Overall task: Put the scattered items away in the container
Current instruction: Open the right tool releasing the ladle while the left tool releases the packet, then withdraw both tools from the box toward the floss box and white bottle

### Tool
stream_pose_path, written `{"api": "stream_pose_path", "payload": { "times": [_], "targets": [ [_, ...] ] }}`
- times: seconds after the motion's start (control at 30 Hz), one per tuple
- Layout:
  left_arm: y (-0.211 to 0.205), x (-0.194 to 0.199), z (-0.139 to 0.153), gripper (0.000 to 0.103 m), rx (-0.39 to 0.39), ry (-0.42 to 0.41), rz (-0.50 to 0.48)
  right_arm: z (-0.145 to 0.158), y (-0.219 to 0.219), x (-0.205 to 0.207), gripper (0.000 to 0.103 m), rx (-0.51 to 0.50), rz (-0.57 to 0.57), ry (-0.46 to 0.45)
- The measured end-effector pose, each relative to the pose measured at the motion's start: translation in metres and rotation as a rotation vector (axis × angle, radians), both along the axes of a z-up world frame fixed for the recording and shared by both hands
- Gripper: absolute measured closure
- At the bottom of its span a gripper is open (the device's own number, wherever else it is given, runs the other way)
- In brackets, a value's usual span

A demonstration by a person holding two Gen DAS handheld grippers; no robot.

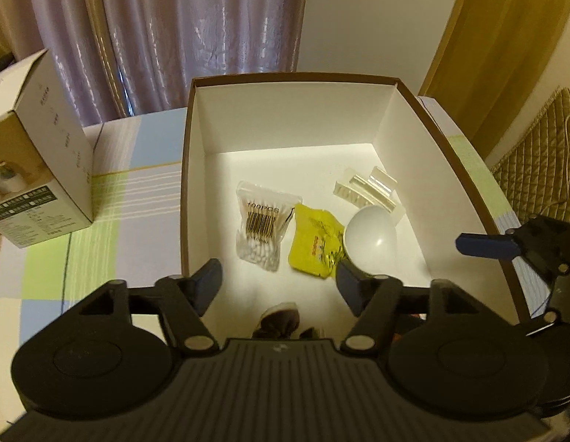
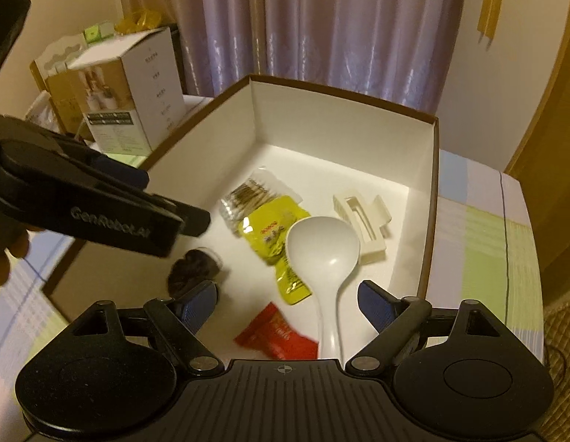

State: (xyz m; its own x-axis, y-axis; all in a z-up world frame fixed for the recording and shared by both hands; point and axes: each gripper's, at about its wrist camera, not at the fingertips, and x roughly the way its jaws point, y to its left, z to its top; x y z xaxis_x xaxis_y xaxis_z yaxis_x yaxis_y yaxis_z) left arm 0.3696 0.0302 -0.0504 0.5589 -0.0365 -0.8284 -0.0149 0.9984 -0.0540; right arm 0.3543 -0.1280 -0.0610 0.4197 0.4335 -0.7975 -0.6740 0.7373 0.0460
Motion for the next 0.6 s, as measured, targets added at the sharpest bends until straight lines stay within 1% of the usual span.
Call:
{"api": "stream_pose_path", "payload": {
  "times": [0.1, 0.17, 0.3, 0.47, 0.6],
  "targets": [
    [-0.003, -0.010, 0.003, 0.030, 0.007, 0.000, -0.007, 0.006, -0.006, -0.011, 0.013, 0.013, -0.024, 0.010],
    [-0.004, -0.018, 0.006, 0.028, 0.007, -0.005, -0.006, 0.010, -0.009, -0.017, 0.013, 0.024, -0.044, 0.011],
    [-0.008, -0.035, 0.013, 0.020, 0.013, -0.015, -0.013, 0.020, -0.016, -0.028, 0.013, 0.052, -0.083, 0.020],
    [-0.015, -0.056, 0.025, 0.017, 0.042, -0.041, -0.013, 0.030, -0.024, -0.043, 0.013, 0.075, -0.109, 0.017],
    [-0.016, -0.071, 0.035, 0.016, 0.051, -0.062, -0.005, 0.036, -0.030, -0.056, 0.013, 0.105, -0.132, 0.016]
  ]
}}
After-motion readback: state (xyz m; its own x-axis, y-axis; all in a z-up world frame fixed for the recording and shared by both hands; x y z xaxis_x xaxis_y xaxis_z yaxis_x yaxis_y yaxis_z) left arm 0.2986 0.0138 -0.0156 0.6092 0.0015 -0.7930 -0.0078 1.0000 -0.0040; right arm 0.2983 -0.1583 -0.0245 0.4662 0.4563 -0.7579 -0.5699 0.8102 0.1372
